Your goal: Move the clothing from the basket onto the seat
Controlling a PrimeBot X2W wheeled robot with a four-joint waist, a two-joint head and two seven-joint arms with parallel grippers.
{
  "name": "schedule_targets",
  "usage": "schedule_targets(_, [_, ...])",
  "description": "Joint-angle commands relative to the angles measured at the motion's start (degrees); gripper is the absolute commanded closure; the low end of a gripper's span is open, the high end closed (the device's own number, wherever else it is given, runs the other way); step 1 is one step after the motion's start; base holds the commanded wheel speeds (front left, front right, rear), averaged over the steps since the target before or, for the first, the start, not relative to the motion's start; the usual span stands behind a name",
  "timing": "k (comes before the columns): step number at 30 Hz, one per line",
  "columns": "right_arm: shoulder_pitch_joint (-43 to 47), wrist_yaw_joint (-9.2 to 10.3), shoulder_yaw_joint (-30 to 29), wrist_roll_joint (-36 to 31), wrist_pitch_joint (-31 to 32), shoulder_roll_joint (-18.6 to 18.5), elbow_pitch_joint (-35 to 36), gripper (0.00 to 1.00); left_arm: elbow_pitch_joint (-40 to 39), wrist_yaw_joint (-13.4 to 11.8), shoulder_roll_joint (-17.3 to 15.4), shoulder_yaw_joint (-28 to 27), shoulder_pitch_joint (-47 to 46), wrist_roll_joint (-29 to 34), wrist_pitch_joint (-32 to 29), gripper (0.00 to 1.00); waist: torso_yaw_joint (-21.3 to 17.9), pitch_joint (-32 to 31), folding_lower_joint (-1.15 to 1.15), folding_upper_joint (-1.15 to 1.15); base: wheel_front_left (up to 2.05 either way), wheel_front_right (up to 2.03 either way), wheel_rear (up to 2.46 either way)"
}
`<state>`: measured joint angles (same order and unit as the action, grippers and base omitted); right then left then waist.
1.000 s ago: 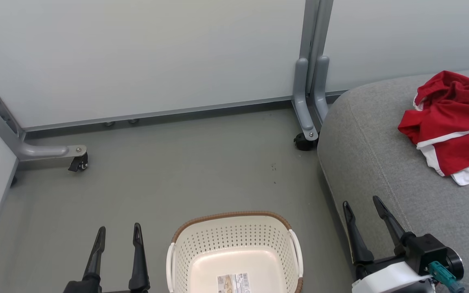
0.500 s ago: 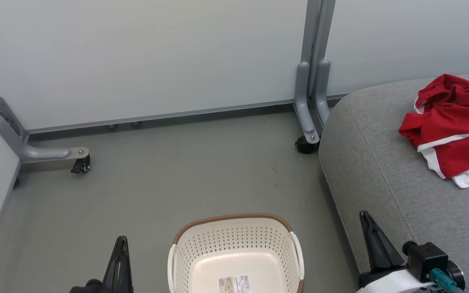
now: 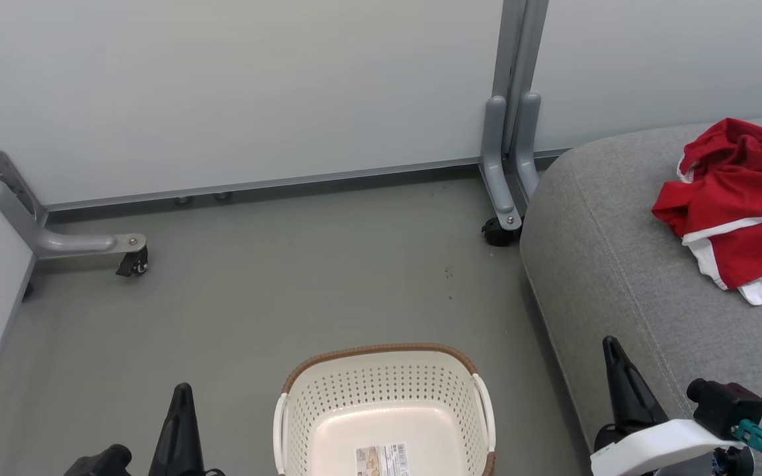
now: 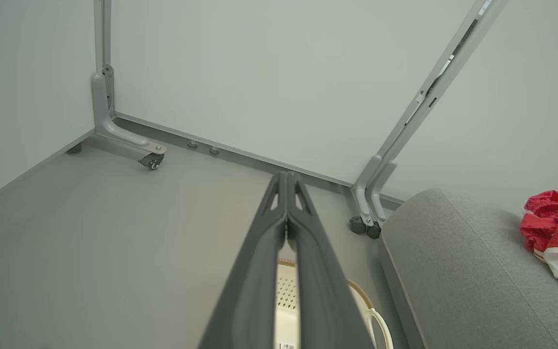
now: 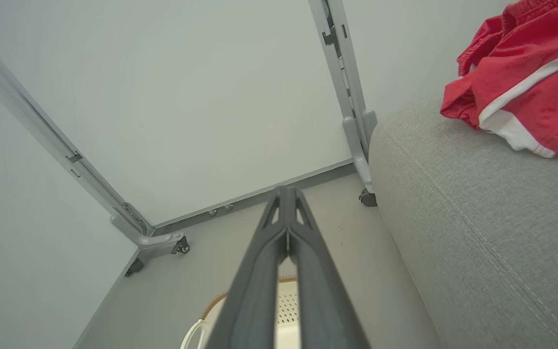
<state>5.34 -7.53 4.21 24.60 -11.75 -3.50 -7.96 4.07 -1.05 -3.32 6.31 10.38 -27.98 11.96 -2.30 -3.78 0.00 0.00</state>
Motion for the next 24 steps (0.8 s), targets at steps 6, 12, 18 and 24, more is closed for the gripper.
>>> schedule_targets(6, [-2.6, 0.01, -0.7, 7.8, 1.4, -0.6, 0.0, 1.00, 0.5, 1.1, -1.0, -0.9, -3.4, -7.4, -1.4, 1.00, 0.1, 0.2, 0.00, 0.00, 0.00, 0.00, 0.00])
schedule_targets(12, [-3.4, 0.02, -1.2, 13.5, 2.6, -0.8, -0.5, 1.00, 1.5, 1.8, -1.2, -1.5, -4.6, -12.9, -2.6, 1.00, 0.3, 0.4, 0.00, 0.00, 0.00, 0.00, 0.00])
schedule_targets(18, [-4.2, 0.02, -1.7, 18.7, 3.7, -1.0, -0.9, 1.00, 2.2, 2.4, -1.4, -2.1, -5.8, -18.0, -3.7, 1.00, 0.4, 0.7, 0.00, 0.00, 0.00, 0.00, 0.00])
schedule_targets(24, [-4.9, 0.02, -2.2, 23.6, 4.8, -1.1, -1.4, 1.00, 2.8, 3.0, -1.5, -2.7, -6.8, -22.6, -4.7, 1.00, 0.5, 0.9, 0.00, 0.00, 0.00, 0.00, 0.00])
